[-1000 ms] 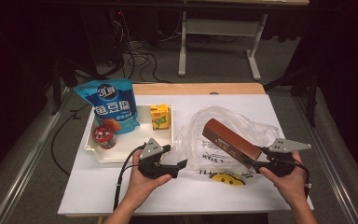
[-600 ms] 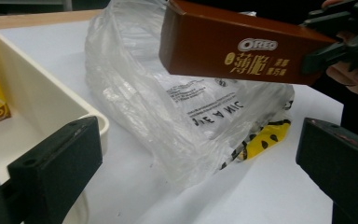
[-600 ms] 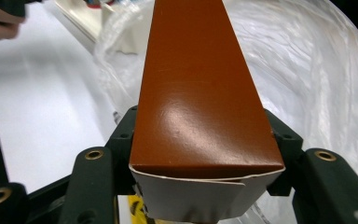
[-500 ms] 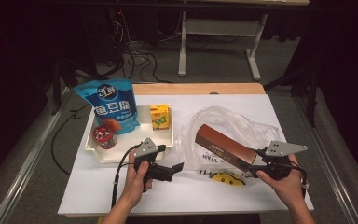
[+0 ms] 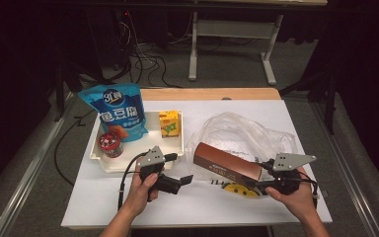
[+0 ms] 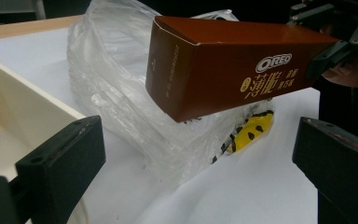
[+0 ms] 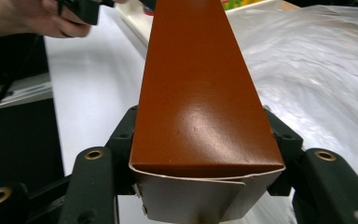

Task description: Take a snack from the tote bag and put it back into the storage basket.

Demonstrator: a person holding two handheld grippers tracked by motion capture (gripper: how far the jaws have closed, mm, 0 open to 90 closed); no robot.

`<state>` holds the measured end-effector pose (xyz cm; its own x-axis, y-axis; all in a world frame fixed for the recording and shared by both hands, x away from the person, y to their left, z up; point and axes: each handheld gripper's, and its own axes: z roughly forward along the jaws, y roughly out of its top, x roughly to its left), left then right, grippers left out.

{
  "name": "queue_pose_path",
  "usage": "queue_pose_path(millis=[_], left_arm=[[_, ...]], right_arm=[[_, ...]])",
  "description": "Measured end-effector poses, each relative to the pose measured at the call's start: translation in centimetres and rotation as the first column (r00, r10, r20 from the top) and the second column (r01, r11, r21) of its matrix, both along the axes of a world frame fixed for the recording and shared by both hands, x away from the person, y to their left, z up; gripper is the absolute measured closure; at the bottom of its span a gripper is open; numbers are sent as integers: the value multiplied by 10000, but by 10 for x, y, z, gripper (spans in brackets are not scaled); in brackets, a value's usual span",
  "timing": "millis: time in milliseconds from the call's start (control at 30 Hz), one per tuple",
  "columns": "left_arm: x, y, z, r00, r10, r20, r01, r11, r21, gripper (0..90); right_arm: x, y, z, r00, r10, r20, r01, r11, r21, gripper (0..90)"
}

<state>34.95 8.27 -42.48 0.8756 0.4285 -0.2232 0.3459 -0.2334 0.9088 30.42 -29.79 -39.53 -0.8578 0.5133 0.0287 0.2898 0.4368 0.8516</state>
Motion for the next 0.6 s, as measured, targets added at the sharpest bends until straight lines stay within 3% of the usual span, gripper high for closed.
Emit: queue_pose_path(millis=[267,600], left_arm=[[-1,-1,-2,9962,-859,103,860,9962,-109,53],[-3,-2,-3,9913,-1277,309,1283,9916,-173,79]], right_arm=[[-4,14,1,9969,780,24,-780,9969,85,447],[-6,22,-1,9868,1621,-37,-1619,9863,319,447]])
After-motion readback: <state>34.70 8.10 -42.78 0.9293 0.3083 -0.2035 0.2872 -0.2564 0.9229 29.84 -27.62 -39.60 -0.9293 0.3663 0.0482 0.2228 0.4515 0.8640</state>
